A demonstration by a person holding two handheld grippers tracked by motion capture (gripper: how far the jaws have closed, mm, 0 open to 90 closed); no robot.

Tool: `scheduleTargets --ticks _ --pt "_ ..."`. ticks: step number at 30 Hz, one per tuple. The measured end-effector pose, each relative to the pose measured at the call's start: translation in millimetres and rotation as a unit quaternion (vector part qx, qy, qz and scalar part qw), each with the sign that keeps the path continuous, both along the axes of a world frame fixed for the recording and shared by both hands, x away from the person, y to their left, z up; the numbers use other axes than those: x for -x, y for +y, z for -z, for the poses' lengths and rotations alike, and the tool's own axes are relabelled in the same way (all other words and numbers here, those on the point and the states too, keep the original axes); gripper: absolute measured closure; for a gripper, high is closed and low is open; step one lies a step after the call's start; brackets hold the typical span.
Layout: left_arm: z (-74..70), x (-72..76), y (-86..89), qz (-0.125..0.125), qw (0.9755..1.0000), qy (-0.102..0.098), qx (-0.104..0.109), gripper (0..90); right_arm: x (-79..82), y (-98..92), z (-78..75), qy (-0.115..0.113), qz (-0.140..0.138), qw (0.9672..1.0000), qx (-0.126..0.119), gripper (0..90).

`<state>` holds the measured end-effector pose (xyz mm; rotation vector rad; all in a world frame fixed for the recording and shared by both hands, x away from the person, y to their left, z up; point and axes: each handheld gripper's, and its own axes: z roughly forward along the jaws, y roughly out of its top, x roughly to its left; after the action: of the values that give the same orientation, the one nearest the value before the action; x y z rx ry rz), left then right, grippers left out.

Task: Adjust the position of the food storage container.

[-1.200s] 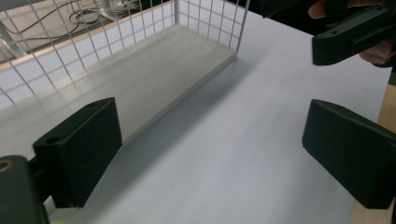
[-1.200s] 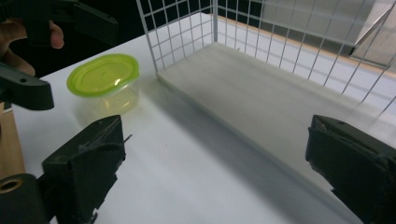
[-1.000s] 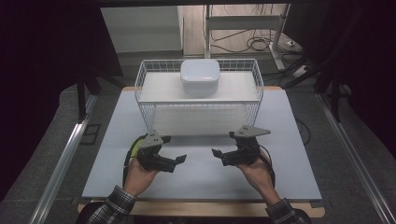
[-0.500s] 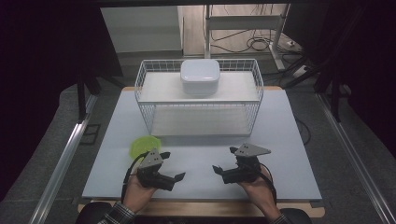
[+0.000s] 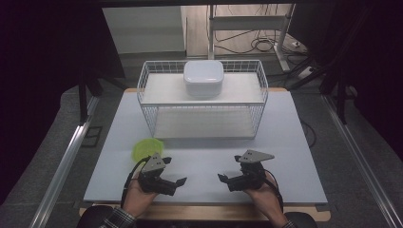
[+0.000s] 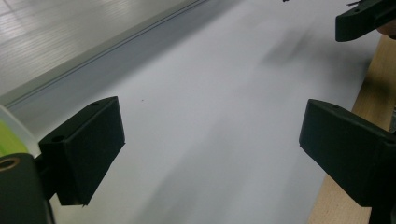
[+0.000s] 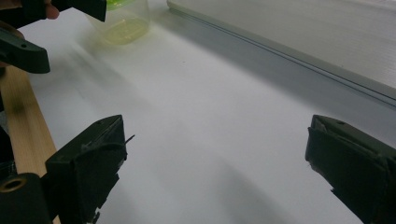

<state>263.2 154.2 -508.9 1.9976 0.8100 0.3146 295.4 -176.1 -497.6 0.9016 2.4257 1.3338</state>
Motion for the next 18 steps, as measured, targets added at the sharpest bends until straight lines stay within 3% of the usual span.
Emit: scheduleTargets --ticks 7,9,11,12,18 --pt "-3.4 -9.1 12.4 -0.042 0.9991 0.009 -0.006 8.2 -0.6 1.4 1.4 0.000 -0.001 1.0000 0.004 6.2" --pt "-6.2 -11.0 20.2 -0.062 0.9980 0.002 -0.012 14.8 -1.0 1.7 2.0 0.001 -0.003 1.0000 0.007 6.3" --pt "-10.1 -11.6 29.4 -0.077 0.9969 -0.005 -0.016 27.2 -1.1 2.1 2.5 0.001 -0.004 1.0000 0.009 6.3" --pt "-11.9 -11.3 34.8 -0.084 0.9963 -0.010 -0.014 37.8 -1.1 2.3 2.7 0.002 -0.005 0.9999 0.009 6.3" --pt "-17.6 -13.0 64.2 -0.111 0.9936 -0.013 0.013 78.1 -1.4 3.0 3.7 0.004 -0.006 0.9999 0.012 6.3"
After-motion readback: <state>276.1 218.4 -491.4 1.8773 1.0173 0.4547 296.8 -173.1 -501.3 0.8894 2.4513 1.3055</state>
